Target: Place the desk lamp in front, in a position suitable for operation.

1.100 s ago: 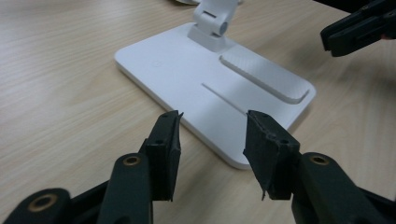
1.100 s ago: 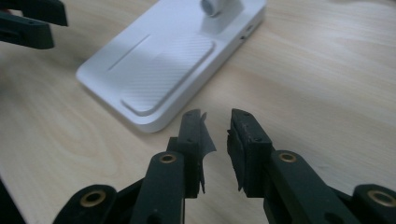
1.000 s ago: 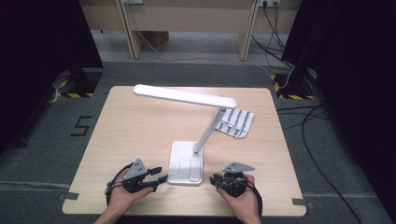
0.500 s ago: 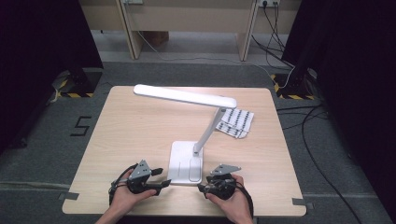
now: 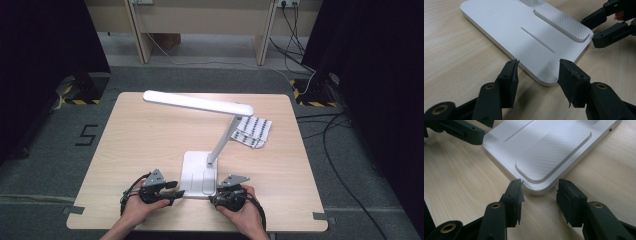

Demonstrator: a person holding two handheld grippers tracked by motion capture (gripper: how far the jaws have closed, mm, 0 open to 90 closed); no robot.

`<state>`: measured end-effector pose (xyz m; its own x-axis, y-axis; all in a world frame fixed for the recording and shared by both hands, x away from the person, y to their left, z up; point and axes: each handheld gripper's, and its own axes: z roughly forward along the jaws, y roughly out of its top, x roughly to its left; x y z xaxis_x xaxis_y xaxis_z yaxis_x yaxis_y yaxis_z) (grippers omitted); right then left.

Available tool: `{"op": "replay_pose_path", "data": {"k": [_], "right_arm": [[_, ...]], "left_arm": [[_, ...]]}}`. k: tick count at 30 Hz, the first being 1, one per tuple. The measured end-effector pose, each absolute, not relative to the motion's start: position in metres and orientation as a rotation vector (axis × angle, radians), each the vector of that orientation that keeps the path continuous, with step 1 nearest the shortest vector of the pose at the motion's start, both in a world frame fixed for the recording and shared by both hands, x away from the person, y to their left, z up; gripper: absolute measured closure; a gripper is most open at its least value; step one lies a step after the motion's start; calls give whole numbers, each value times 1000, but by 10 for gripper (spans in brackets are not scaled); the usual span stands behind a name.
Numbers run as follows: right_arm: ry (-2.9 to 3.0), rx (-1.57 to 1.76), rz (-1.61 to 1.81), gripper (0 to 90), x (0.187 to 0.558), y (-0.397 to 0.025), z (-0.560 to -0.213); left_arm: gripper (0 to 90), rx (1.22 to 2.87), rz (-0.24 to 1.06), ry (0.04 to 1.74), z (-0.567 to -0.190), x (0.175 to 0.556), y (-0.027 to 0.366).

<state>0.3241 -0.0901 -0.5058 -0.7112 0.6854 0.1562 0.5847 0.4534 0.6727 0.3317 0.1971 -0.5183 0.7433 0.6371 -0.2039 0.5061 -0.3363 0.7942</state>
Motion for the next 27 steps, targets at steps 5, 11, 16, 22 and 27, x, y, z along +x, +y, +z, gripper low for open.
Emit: {"op": "replay_pose_path", "data": {"k": [5, 11, 16, 22, 27], "right_arm": [[2569, 1133, 1115, 555, 326, -91, -506], [2574, 1102, 1118, 562, 325, -93, -504], [2430, 1170, 1126, 512, 345, -130, -482], [2315, 1210, 956, 443, 395, -164, -477], [2217, 1223, 840, 342, 447, -176, -479]], "left_arm": [[495, 2021, 155, 850, -521, 332, 193], [495, 2036, 158, 846, -521, 331, 193], [467, 1996, 194, 846, -517, 332, 197], [430, 1980, 233, 836, -514, 334, 197], [345, 1970, 250, 848, -512, 334, 198]]}}
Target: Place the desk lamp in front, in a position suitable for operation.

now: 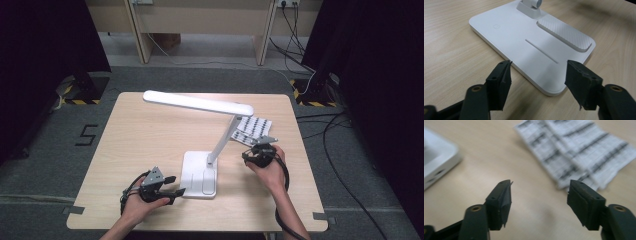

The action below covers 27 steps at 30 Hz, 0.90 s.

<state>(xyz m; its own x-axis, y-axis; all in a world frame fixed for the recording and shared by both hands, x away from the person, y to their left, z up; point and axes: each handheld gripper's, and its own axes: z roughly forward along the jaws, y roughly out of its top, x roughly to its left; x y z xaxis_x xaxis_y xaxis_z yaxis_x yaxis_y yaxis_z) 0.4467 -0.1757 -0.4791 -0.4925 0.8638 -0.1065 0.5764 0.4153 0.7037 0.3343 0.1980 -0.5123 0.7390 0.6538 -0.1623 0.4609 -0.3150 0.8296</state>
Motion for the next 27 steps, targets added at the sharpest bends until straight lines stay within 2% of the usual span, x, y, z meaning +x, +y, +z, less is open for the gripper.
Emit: {"op": "replay_pose_path", "data": {"k": [2, 8, 18, 23, 27], "right_arm": [[2190, 1213, 832, 321, 466, -176, -480], [2210, 1192, 794, 320, 505, -171, -486], [2253, 1246, 770, 332, 533, -170, -501], [2266, 1280, 814, 451, 537, -174, -502], [2259, 1309, 833, 656, 538, -178, -502]], "left_arm": [[306, 1970, 262, 854, -512, 334, 199], [282, 1975, 273, 855, -514, 334, 200], [281, 1975, 267, 842, -515, 333, 199], [282, 1966, 262, 832, -515, 334, 199], [287, 1973, 261, 822, -516, 334, 197]]}}
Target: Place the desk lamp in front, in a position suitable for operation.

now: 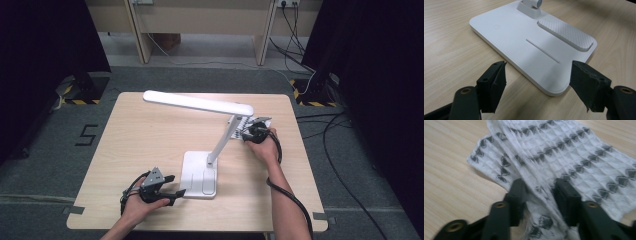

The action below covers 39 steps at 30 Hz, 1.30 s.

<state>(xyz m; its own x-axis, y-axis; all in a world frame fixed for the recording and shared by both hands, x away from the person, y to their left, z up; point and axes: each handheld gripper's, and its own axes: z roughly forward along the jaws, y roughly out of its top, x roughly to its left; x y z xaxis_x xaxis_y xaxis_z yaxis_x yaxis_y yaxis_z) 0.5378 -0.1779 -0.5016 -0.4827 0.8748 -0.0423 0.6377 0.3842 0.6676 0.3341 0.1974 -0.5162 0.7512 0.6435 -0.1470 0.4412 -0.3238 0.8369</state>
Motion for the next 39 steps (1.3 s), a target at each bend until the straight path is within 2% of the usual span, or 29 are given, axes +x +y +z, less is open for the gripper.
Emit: {"op": "replay_pose_path", "data": {"k": [3, 6, 16, 31, 39], "right_arm": [[2260, 1324, 832, 808, 537, -181, -500], [2271, 1367, 830, 837, 531, -184, -497], [2294, 1295, 858, 845, 486, -191, -472], [2282, 1248, 1037, 847, 382, -198, -440], [2234, 1261, 1073, 847, 353, -185, -445]], "left_arm": [[297, 1971, 266, 810, -515, 333, 197], [310, 1968, 272, 803, -514, 333, 197], [332, 1951, 293, 789, -509, 331, 196], [332, 1923, 316, 756, -503, 328, 198], [323, 1912, 335, 751, -498, 331, 199]]}}
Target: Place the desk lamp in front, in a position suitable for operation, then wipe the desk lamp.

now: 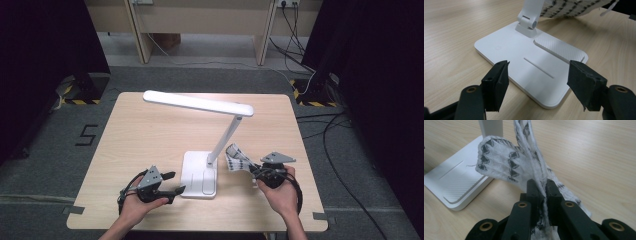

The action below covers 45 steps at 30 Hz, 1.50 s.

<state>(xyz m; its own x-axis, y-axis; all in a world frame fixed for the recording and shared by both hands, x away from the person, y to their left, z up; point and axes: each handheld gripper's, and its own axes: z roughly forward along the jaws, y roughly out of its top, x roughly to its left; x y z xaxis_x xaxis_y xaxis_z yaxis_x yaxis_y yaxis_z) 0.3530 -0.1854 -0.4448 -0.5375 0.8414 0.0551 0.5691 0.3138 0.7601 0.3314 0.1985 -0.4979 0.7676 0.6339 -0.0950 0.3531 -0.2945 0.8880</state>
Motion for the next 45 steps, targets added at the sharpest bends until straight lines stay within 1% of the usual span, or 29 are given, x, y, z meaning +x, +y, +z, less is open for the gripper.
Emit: {"op": "replay_pose_path", "data": {"k": [10, 14, 23, 38, 45], "right_arm": [[2203, 1276, 1109, 846, 327, -190, -453], [2186, 1293, 1115, 846, 323, -193, -456], [2215, 1262, 1108, 846, 322, -182, -455], [2296, 1243, 1171, 847, 312, -170, -455], [2343, 1172, 1215, 847, 303, -150, -450]], "left_arm": [[319, 1878, 348, 760, -497, 338, 195], [319, 1880, 355, 761, -497, 336, 198], [316, 1866, 362, 768, -494, 331, 203], [300, 1824, 315, 791, -492, 334, 197], [275, 1816, 264, 757, -489, 331, 190]]}}
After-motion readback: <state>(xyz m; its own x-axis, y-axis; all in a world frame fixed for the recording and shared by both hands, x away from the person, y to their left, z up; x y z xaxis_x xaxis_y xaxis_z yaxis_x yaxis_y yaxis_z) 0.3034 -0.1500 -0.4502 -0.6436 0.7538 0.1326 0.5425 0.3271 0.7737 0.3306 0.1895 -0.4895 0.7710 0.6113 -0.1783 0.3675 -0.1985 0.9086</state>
